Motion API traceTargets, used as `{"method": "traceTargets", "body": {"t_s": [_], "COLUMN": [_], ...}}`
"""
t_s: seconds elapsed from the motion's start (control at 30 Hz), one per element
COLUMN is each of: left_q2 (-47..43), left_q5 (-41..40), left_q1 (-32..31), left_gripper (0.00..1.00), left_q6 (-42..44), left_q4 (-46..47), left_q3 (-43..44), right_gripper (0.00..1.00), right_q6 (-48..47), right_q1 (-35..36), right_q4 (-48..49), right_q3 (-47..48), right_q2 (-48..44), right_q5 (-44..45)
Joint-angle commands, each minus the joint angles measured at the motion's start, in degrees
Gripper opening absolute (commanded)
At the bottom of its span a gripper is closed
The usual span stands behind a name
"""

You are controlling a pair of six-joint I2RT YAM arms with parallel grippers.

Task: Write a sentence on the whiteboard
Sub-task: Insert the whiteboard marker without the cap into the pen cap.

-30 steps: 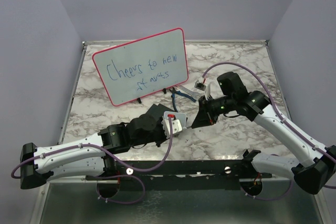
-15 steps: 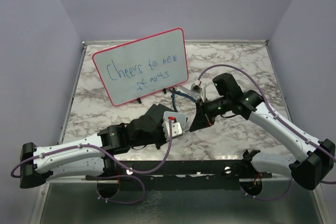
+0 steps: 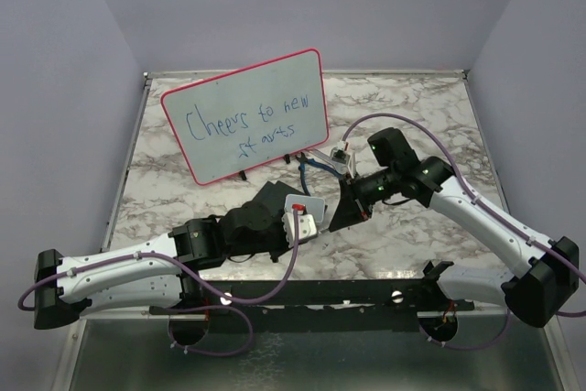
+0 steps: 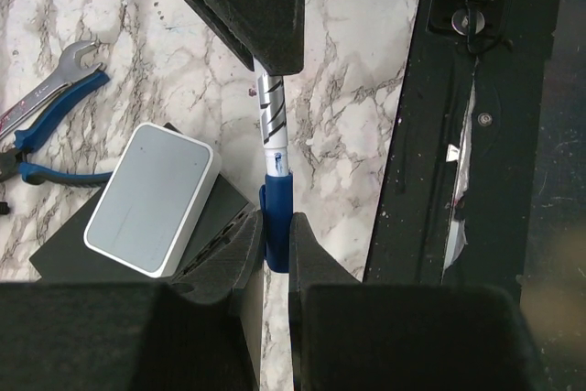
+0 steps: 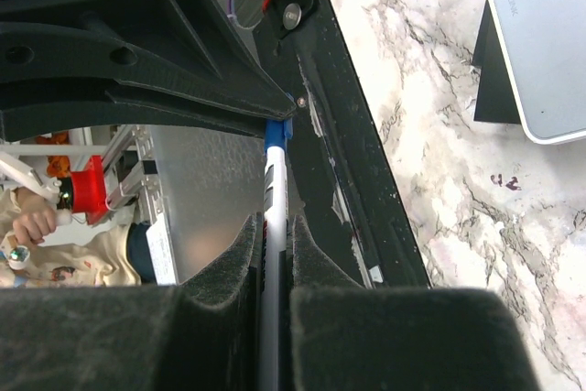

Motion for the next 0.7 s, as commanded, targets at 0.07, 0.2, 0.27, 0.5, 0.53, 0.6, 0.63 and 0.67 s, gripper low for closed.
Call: {"method": "traceTargets", "body": {"t_s": [0.07,0.2,0.27,0.5,0.53,0.6,0.63,0.67], "left_q2": [0.39,0.14,0.34,1.77,1.69,1.43,1.31,1.21], "left_q5": [-0.25,-1.22,-1.26,-1.26,-2.64,-3.58,-3.70,-3.65], "left_q1": [-0.24,-0.26,-0.26,-0.22,-0.19,-0.18,-0.15,-0.09], "left_gripper": [0.00,0.00,0.00,0.00,0.00,0.00,0.00,0.00], "left_q6": [-2.35,-3.07,-3.75,-5.74,-5.83,-6.25,-6.53,-6.82], "left_q4": [3.25,3.36,3.43,3.98,4.04,4.35,4.51,4.85], "left_q3": [1.59,1.50,1.57,1.98,2.02,2.03,2.03,2.00], "right_gripper": [0.01,0.01,0.01,0.01,0.01,0.01,0.01,0.01], "right_q6": [1.08,1.40,1.28,1.59,1.58,1.82,2.00,2.37], "right_q1": [0.29,0.37,0.67,2.63,2.85,3.08,3.17,3.19], "right_q4": [1.40,1.83,1.64,2.11,2.16,2.52,2.83,3.40], "right_q3": [-0.90,-1.79,-2.03,-2.40,-2.67,-3.33,-3.63,-3.98], "right_q2": [0.23,0.07,0.02,0.02,0.14,0.16,0.03,-0.12], "right_q5": [-0.30,1.05,2.08,3.35,3.45,3.47,3.42,3.13]}}
